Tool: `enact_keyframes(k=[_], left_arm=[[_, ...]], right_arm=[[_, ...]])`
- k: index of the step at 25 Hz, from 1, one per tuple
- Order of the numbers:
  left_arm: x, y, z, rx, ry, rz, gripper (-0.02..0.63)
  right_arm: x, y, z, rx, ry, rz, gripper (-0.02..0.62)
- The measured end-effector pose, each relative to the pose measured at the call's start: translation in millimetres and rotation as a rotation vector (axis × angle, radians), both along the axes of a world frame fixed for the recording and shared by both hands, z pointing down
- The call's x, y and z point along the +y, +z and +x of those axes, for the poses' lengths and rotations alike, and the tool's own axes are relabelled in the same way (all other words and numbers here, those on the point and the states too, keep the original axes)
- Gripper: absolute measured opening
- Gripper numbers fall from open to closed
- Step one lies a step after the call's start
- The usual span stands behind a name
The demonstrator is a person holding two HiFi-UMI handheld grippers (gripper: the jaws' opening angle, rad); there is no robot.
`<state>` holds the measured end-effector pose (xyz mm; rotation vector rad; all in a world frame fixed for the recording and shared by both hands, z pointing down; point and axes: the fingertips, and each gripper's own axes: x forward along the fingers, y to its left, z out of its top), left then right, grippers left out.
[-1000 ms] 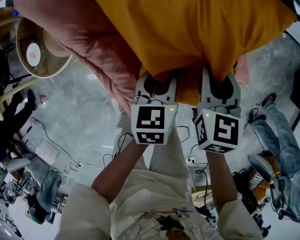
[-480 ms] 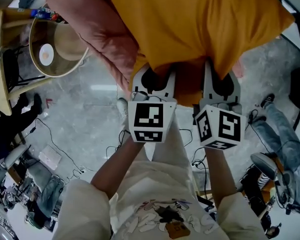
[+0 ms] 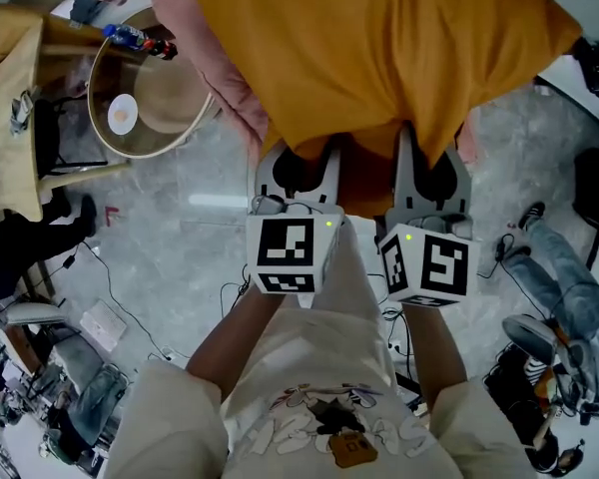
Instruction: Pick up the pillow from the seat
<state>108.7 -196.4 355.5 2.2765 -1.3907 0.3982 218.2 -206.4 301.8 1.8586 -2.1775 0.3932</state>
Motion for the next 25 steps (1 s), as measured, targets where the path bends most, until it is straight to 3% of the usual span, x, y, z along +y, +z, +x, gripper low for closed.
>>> enact_keyframes(k=[8, 25], left_arm=[[23, -70, -34, 0.033, -0.050, 0.086, 0.146], [89, -155, -151, 0.080, -0.086, 0.201, 0.146]], right_arm=[[27, -78, -34, 0.023, -0.045, 0.120, 0.094], [98, -168, -152, 0.027, -0.112, 0.266, 0.092]])
